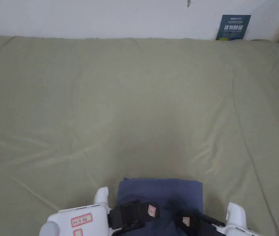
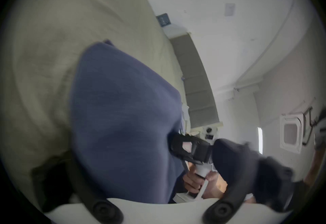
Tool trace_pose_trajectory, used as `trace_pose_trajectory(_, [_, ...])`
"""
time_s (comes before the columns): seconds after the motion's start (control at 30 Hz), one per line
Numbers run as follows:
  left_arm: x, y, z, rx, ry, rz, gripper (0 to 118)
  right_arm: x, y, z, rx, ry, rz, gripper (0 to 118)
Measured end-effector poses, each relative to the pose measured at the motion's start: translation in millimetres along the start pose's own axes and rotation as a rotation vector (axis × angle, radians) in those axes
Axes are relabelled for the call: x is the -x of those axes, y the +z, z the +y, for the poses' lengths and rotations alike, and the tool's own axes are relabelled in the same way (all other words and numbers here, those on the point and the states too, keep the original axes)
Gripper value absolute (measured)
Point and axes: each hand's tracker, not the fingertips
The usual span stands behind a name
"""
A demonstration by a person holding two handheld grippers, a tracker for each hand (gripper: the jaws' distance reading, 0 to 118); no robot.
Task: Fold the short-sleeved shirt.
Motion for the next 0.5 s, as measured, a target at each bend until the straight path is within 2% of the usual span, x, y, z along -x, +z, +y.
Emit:
trace_pose_trajectory(0.03, [-1.6,4.8,0.4,-0.034,0.002,0.068,23,-0.3,2.5,-1.9,-0.002,0.001,0.002,3])
trace_pose_trajectory(0.07, [2.1,4.2,-0.4,-0.054,-0.025,0.221,23,-0.1,6.2,-4.1,-0.011,0.001,0.006,3])
trace_pose_trajectory(0.1, [14.0,4.6,-2.8,-0.055,-0.016,0.230,23,0.3,10.2,-6.0,-0.019,0.000,0.019,3])
trace_pose_trajectory(0.13, [21.3,6.3,-6.0,-0.022,0.044,0.130,23,2.7,13.0,-7.3,-0.024,0.001,0.026,3])
trace_pose_trajectory(0.17, [17.5,9.2,-5.7,-0.075,0.064,0.088,23,5.7,17.0,-8.8,-0.026,0.005,0.026,3])
trace_pose_trajectory(0.23, [4.4,14.6,-9.0,-0.078,-0.001,0.160,23,12.1,25.8,-10.9,-0.030,0.033,0.007,3])
trace_pose_trajectory(0.3, [-4.3,28.9,-7.1,-0.080,-0.039,0.151,23,19.7,35.2,-12.5,-0.036,0.054,-0.002,3])
trace_pose_trajectory(0.43, [-14.4,106.8,17.5,-0.138,-0.121,0.246,23,35.4,51.8,-17.1,-0.047,0.094,-0.003,3])
trace_pose_trajectory(0.5, [-11.7,166.0,36.4,-0.172,-0.167,0.364,23,40.8,55.6,-21.6,-0.047,0.102,0.004,3])
